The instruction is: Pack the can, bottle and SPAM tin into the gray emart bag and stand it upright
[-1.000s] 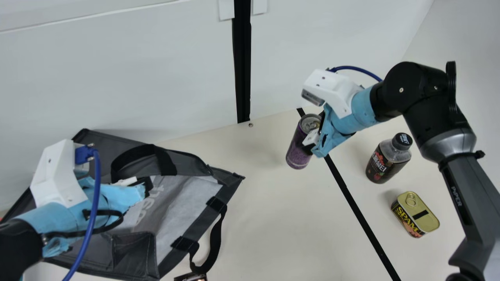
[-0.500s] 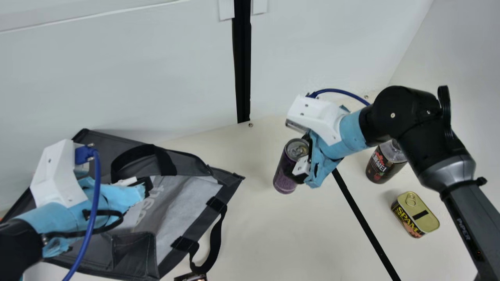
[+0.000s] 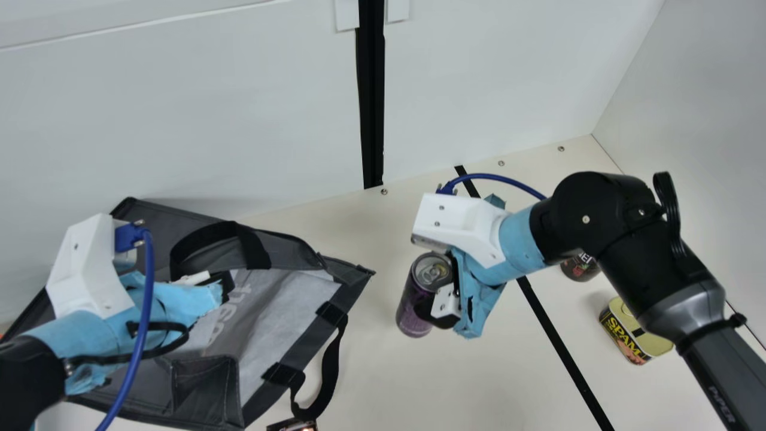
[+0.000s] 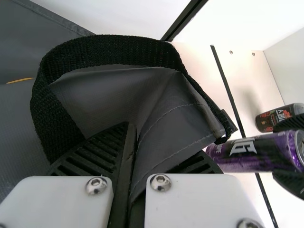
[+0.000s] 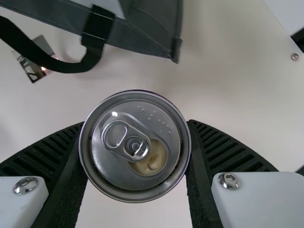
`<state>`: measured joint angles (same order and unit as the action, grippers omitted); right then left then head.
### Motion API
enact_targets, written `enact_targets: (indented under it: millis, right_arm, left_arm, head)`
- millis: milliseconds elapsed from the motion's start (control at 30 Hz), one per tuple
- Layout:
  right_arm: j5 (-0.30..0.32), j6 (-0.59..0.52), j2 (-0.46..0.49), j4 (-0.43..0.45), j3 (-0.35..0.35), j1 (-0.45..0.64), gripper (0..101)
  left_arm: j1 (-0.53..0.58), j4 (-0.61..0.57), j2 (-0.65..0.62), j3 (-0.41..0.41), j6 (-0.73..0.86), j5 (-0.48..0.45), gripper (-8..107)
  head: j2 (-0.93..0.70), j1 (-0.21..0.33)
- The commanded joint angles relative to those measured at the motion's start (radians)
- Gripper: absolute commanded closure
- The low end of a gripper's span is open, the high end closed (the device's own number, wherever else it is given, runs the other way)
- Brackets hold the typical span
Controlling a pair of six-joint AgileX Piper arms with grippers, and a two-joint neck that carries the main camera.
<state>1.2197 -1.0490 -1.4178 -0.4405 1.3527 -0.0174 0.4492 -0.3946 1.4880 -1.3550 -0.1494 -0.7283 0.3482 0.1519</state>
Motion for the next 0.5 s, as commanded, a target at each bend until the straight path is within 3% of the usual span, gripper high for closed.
enact_targets:
  millis: [0, 467]
  right_arm:
    - [0.000, -0.001, 0.010, -0.017, -0.006, -0.011, 101]
    - [0.000, 0.013, 0.069, -0.154, -0.002, -0.073, 101]
  left_arm:
    - [0.000, 0.000, 0.000, 0.000, 0.000, 0.000, 107]
    - [0.000, 0.000, 0.000, 0.000, 0.000, 0.000, 107]
  head:
    - [0.001, 0.023]
    - [0.001, 0.023]
